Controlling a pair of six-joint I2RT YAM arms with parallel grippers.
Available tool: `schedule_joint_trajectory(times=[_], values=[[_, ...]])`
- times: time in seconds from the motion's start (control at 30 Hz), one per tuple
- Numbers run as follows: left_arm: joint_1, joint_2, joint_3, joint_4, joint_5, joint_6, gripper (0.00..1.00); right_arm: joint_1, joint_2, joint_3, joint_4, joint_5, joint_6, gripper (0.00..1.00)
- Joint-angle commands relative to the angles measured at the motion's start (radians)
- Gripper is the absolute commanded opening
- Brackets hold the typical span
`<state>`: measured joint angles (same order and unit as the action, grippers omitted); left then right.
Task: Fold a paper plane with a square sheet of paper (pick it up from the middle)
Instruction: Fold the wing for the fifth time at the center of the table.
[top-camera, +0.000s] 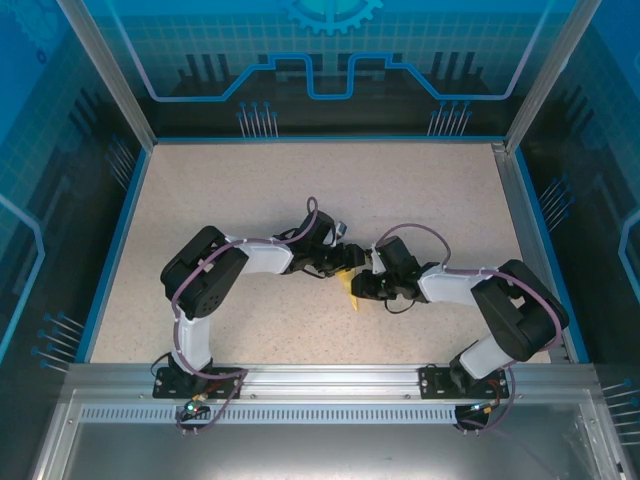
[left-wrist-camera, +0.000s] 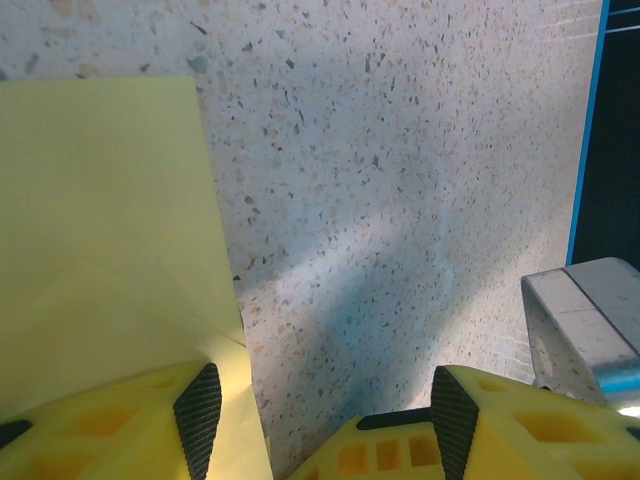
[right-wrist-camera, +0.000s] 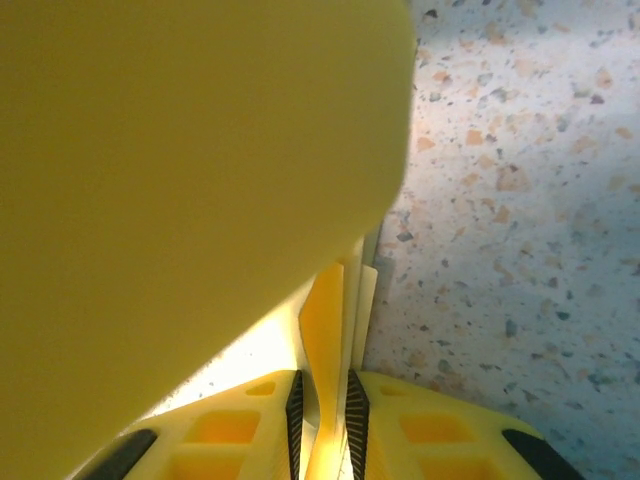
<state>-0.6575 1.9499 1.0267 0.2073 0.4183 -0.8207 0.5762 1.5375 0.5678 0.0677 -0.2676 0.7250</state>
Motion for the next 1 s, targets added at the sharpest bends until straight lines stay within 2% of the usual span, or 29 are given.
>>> schedule_joint_trajectory(times=[0.0,0.17,0.3,0.4,0.6,0.97], values=[[-0.005,0.043,0.005,-0.057,0.005,0.04,0.62,0.019,-0.021,-0.009,-0.068,0.022,0.016,0.24],[-0.005,0.043,-0.001,-0.064,0.011,0.046,0.62,-0.033,-0.146,-0.045,-0.031,-0.045,0.051,0.25],[-0.005,0.043,0.003,-0.066,0.014,0.051,0.62,-0.047,-0.177,-0.04,0.017,-0.153,0.059,0.17],[-0.005,0.043,0.005,-0.066,0.017,0.05,0.62,-0.045,-0.16,-0.041,0.074,-0.207,0.095,0.13],[-0.005,0.041,0.005,-0.067,0.019,0.051,0.62,-0.042,-0.098,-0.039,0.142,-0.255,0.129,0.12],[-0.005,0.041,0.005,-0.064,0.019,0.048,0.62,-0.04,0.04,-0.025,0.124,-0.252,0.123,0.13]])
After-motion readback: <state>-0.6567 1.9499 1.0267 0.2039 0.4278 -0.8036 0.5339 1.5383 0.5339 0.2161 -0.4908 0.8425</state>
